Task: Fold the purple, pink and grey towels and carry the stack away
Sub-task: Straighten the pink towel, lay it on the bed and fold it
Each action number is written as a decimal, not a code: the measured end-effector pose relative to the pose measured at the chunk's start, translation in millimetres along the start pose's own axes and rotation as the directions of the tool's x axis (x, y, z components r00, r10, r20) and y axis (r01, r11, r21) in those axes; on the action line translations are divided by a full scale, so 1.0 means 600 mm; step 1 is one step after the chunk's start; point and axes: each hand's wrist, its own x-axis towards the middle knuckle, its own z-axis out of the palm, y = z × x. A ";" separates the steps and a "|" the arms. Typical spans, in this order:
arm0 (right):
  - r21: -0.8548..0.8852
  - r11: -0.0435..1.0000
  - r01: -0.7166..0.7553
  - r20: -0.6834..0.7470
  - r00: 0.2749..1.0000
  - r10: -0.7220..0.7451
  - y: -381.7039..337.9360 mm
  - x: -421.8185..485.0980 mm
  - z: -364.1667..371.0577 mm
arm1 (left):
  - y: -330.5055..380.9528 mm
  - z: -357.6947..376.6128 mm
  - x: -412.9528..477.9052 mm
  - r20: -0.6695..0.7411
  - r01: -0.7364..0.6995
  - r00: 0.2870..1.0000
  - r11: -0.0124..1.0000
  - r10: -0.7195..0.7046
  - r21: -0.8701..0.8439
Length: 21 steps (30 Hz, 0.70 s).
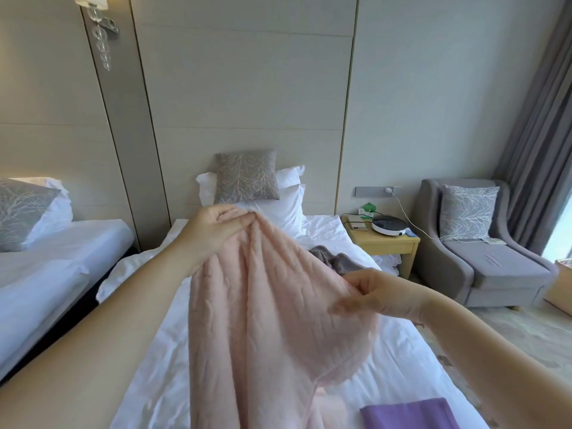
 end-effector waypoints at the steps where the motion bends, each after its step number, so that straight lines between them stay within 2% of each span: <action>1: 0.005 1.000 0.003 -0.037 0.999 -0.002 0.004 -0.005 -0.007 | -0.004 -0.007 0.002 -0.041 0.012 0.999 1.000 -0.012 0.008; 3: 0.027 0.999 0.044 -0.162 0.986 -0.039 0.003 -0.009 -0.020 | -0.014 -0.015 -0.002 -0.069 0.039 0.997 0.998 -0.035 0.056; 5: 0.085 0.984 0.159 -0.284 0.950 -0.129 -0.013 -0.006 -0.025 | -0.016 -0.011 -0.014 0.036 0.062 0.997 0.996 -0.064 0.063; 6: 0.128 0.966 0.223 -0.298 0.938 -0.177 -0.028 -0.003 -0.023 | -0.012 -0.002 -0.022 0.125 0.066 0.989 0.995 -0.076 0.081; 9: 0.160 0.943 0.292 -0.182 0.948 -0.262 -0.079 0.013 -0.005 | 0.004 0.040 -0.043 0.377 0.065 0.919 0.986 -0.119 0.151; 12: 0.077 0.961 0.265 -0.030 0.964 -0.264 -0.108 0.034 0.024 | 0.009 0.077 -0.056 0.489 0.034 0.866 0.989 -0.101 0.144; 16: 0.043 0.972 0.231 -0.098 0.969 -0.226 -0.100 0.048 0.036 | 0.007 0.074 -0.064 0.461 0.053 0.879 0.986 -0.120 0.157; 21: 0.220 0.951 0.217 -0.175 0.968 -0.180 -0.064 0.049 0.040 | 0.002 0.067 -0.062 0.306 -0.080 0.952 0.982 0.024 0.172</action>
